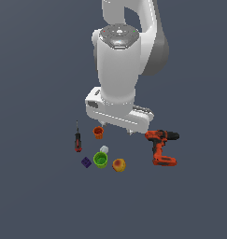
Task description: Pick up a designated object from a clutter of objects.
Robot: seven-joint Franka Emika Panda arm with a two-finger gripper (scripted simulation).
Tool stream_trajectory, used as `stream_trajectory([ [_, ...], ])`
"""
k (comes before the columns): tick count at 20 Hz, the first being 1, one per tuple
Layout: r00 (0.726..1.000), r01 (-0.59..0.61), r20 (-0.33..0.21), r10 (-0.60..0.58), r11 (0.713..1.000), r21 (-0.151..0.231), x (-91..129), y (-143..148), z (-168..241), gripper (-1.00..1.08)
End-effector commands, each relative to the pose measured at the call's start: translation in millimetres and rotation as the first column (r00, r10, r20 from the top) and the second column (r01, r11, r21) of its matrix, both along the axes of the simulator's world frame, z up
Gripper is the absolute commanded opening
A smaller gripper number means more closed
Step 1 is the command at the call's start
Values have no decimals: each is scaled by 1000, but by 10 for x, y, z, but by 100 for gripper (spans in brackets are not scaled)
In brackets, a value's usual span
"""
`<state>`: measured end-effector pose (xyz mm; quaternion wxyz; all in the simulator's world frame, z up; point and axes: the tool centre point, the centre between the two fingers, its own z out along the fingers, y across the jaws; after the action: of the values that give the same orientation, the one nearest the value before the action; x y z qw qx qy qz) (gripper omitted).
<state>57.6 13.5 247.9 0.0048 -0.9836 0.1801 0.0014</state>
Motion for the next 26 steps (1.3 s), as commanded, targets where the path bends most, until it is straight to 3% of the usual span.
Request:
stream_trajectory([
  [1, 998, 68, -1, -68, 998, 2, 80, 19, -139, 100],
  [10, 954, 301, -4, -301, 954, 2, 325, 79, -662, 100],
  [19, 861, 509, -4, -509, 861, -4, 505, 129, -1203, 100],
  [26, 795, 606, -1, -606, 795, -8, 575, 152, -1493, 100],
])
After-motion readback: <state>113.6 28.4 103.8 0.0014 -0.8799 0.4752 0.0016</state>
